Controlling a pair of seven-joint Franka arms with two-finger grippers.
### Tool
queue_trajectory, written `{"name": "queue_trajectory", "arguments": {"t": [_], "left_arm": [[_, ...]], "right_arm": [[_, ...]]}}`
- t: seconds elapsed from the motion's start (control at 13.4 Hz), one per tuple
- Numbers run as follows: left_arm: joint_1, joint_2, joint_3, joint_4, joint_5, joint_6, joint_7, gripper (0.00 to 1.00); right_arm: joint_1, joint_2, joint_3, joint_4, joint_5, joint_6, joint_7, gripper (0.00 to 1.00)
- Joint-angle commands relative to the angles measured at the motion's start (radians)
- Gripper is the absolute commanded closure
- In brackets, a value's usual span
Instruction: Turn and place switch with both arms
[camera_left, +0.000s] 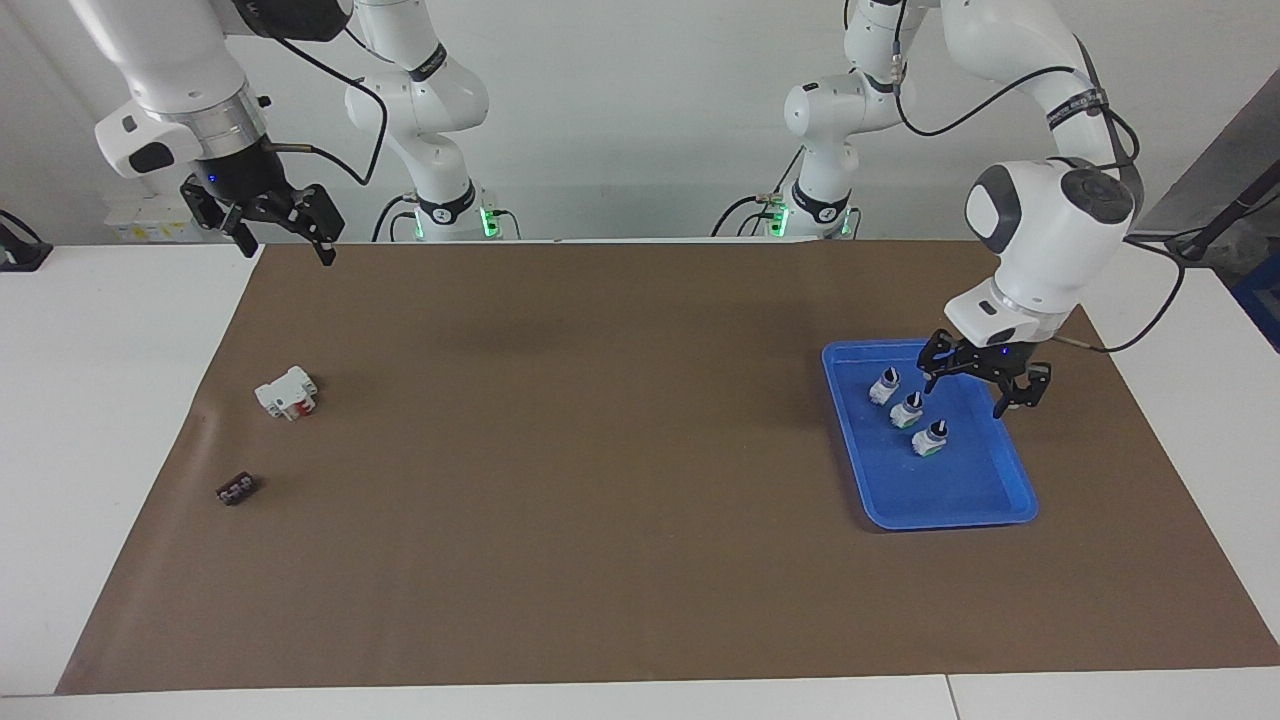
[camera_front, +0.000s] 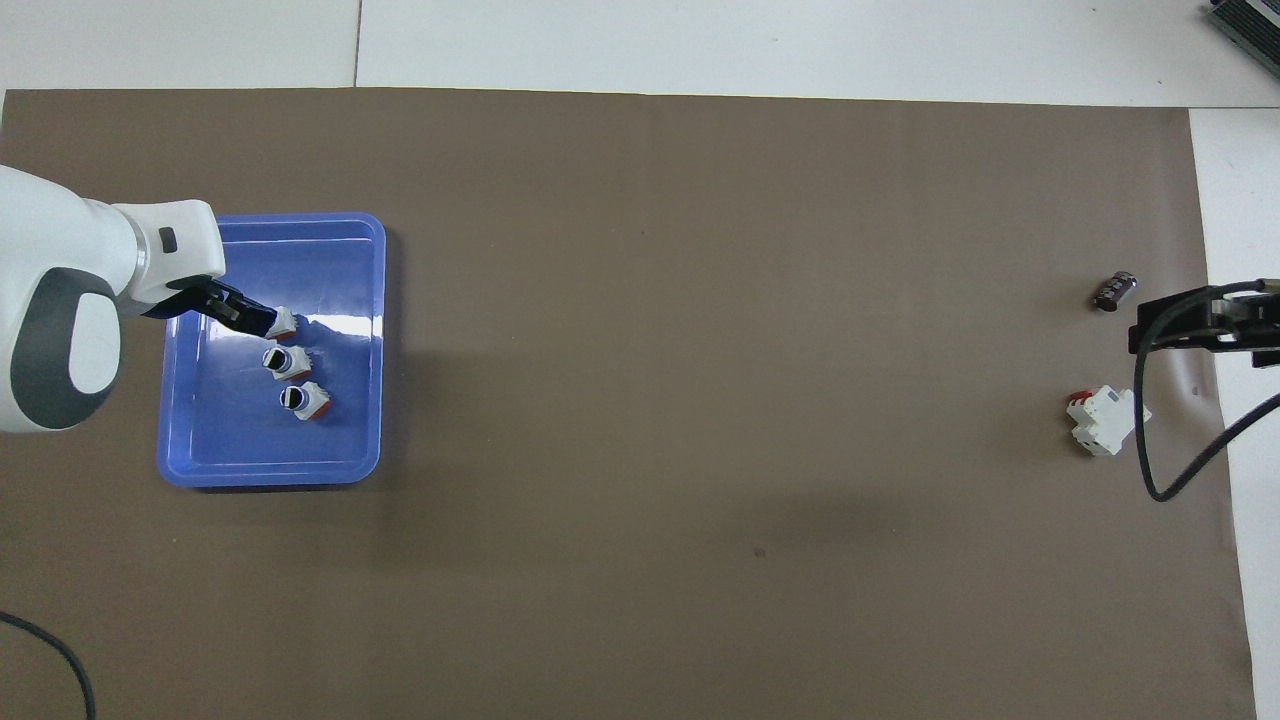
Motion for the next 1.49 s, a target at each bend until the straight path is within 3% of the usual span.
{"name": "queue_trajectory", "arguments": {"t": [0.0, 0.3, 0.74, 0.97, 1.12, 1.26, 1.41], "left_arm": [[-0.020, -0.101, 0.012, -0.029, -0.014, -0.091, -0.045, 0.00], [-0.081, -0.153, 0.087, 0.014, -0.014, -0.193, -0.236, 0.00], [-0.223, -0.049, 0.210, 0.395, -0.047, -0.541, -0.250, 0.00], [-0.261, -0.037, 0.266, 0.492, -0.073, -0.648, -0.250, 0.00], [-0.255, -0.079, 0.263, 0.477, -0.063, -0.659, -0.268, 0.00], [-0.248, -0.154, 0.263, 0.370, -0.063, -0.668, -0.291, 0.00], [-0.247, -0.173, 0.258, 0.339, -0.061, -0.668, -0.309, 0.00]], "right_arm": [[-0.010, -0.006, 0.004, -0.011, -0.006, 0.006, -0.024, 0.00], [0.003, -0.008, 0.006, -0.011, -0.005, 0.000, -0.018, 0.00], [0.001, -0.008, 0.006, -0.011, -0.005, 0.000, -0.016, 0.00], [0.001, -0.008, 0.006, -0.011, -0.005, 0.000, -0.016, 0.00], [0.003, -0.008, 0.006, -0.011, -0.005, 0.000, -0.016, 0.00], [0.001, -0.008, 0.006, -0.011, -0.005, 0.000, -0.016, 0.00], [0.001, -0.008, 0.006, -0.011, -0.005, 0.000, -0.016, 0.00]]}}
